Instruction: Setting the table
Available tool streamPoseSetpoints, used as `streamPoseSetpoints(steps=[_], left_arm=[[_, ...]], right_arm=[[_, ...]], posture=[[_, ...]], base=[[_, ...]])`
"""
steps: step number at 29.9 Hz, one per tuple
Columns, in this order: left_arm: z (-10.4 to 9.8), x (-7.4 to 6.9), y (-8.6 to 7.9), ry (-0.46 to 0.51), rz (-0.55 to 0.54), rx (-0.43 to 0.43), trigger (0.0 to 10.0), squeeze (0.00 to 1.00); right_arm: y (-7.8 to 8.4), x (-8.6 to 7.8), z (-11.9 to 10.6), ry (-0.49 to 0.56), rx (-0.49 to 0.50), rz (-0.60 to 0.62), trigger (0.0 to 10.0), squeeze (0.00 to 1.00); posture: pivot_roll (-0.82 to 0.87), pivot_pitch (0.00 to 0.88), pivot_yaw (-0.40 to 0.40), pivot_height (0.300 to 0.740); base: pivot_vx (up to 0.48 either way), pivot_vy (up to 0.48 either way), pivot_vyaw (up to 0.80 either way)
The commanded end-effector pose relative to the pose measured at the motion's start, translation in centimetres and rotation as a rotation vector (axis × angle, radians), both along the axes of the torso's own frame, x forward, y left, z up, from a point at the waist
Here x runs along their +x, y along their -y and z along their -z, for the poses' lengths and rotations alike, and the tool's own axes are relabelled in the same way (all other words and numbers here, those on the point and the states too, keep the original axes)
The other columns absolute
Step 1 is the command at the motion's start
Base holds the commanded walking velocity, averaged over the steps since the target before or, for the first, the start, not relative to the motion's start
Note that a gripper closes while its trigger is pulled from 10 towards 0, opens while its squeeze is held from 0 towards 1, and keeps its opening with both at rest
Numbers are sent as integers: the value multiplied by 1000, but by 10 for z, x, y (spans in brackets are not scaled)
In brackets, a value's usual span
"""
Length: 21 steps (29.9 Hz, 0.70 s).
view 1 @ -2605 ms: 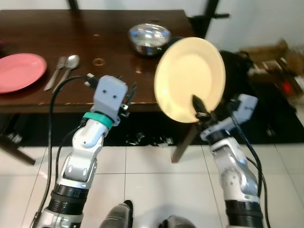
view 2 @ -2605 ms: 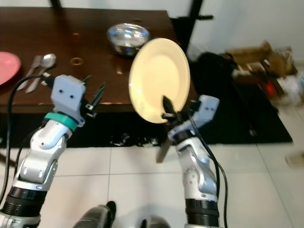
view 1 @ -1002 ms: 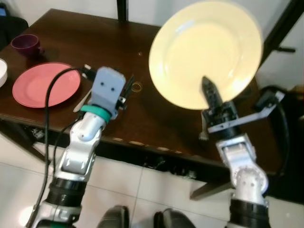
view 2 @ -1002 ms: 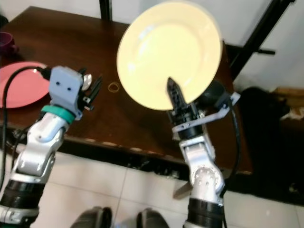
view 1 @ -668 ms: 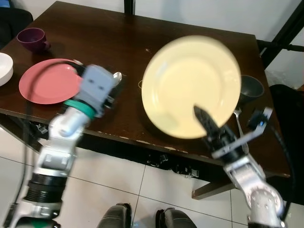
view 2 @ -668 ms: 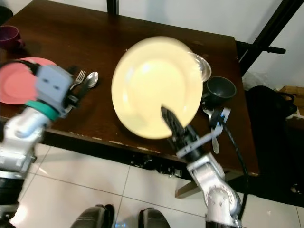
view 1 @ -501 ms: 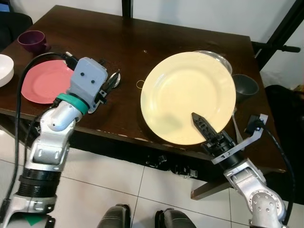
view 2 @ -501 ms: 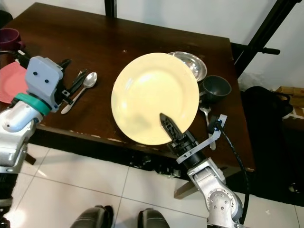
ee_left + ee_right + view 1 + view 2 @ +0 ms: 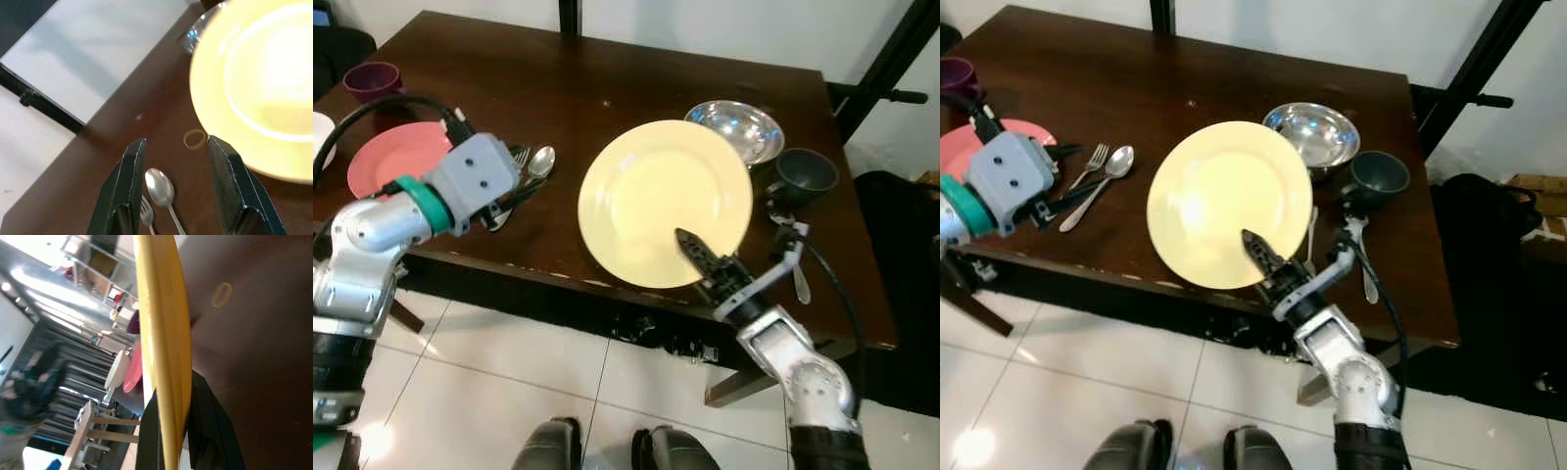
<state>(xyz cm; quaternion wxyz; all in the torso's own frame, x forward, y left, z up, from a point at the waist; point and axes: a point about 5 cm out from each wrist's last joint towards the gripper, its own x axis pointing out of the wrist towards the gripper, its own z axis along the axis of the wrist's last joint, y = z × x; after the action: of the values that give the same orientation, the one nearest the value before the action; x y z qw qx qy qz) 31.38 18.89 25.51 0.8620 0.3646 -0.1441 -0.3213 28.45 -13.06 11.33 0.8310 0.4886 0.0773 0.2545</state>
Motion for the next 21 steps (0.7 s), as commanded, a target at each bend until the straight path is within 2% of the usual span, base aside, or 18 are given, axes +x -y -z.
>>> streamPoseSetpoints(steps=[1, 7, 12, 14, 16, 19, 20, 21], left_arm=[[-1, -1, 9, -4, 42, 5, 10000, 24], [-5, -1, 14, 10, 55, -14, 10000, 27], [-12, -2, 30, 9, 114, -56, 10000, 27], [-12, -2, 30, 9, 114, -56, 10000, 27], [-6, -8, 35, -67, 180, -66, 10000, 24], [-6, -8, 35, -67, 180, -66, 10000, 24], [-5, -10, 36, -93, 204, -70, 10000, 24], [-6, -10, 38, -101, 216, -75, 10000, 24]], right_arm=[[5, 4, 3, -26, -6, 45, 10000, 0], [4, 8, 4, -38, -3, 59, 10000, 0], [5, 25, 5, -85, 14, 124, 10000, 0], [5, 25, 5, -85, 14, 124, 10000, 0], [8, 26, 7, -96, -16, 132, 10000, 0], [8, 26, 7, -96, -16, 132, 10000, 0], [8, 26, 9, -104, -30, 129, 10000, 0], [8, 25, 11, -107, -40, 124, 10000, 333]], posture=[[98, 104, 2, 740], [106, 120, 2, 740], [113, 135, 2, 740], [113, 135, 2, 740], [112, 143, 1, 740], [112, 143, 1, 740], [112, 143, 1, 740], [109, 141, 3, 740]], base=[[0, 0, 0], [0, 0, 0], [0, 0, 0], [0, 0, 0], [0, 0, 0], [0, 0, 0], [0, 0, 0], [0, 0, 0]])
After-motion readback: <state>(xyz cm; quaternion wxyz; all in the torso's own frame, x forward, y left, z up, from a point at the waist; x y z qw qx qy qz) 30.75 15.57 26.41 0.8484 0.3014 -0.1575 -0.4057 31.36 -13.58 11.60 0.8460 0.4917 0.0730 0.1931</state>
